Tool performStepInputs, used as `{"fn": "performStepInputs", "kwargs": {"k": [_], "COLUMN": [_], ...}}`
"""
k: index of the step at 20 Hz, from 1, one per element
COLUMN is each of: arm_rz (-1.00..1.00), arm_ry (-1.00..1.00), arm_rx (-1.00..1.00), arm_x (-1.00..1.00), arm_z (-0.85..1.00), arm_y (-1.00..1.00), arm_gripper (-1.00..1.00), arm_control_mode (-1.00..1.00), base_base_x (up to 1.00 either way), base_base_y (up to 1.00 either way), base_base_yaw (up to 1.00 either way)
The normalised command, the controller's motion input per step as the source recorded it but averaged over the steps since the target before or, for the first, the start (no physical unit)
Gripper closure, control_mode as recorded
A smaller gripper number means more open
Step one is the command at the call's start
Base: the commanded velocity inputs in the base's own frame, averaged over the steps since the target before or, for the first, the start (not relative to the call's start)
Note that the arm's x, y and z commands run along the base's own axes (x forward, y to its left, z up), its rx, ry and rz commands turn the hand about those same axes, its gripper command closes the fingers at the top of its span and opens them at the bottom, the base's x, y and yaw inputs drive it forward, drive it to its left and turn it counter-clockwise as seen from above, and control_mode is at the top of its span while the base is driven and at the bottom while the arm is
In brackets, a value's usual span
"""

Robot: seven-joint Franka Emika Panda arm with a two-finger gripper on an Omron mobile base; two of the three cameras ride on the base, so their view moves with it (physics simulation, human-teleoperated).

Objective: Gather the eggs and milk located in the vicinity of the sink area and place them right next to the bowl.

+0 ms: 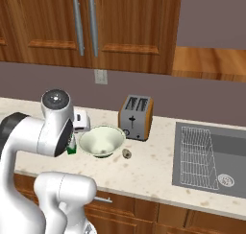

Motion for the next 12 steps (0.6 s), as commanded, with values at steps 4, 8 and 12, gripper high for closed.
{"fn": "performStepInputs", "kwargs": {"k": [4, 8, 12], "arm_rz": [0.0, 0.0, 0.0], "arm_ry": [0.0, 0.0, 0.0], "arm_rx": [0.0, 0.0, 0.0], "arm_x": [0.0, 0.0, 0.0], "arm_z": [0.0, 0.0, 0.0], "arm_y": [0.0, 0.0, 0.0], "arm_gripper": [-1.0, -1.0, -1.0], "arm_control_mode": [1.0, 1.0, 1.0], "base_base_x": [0.0, -0.15, -0.73], "base_base_y": [0.0, 0.0, -0.11], "base_base_yaw": [0.0, 0.0, 0.0]}}
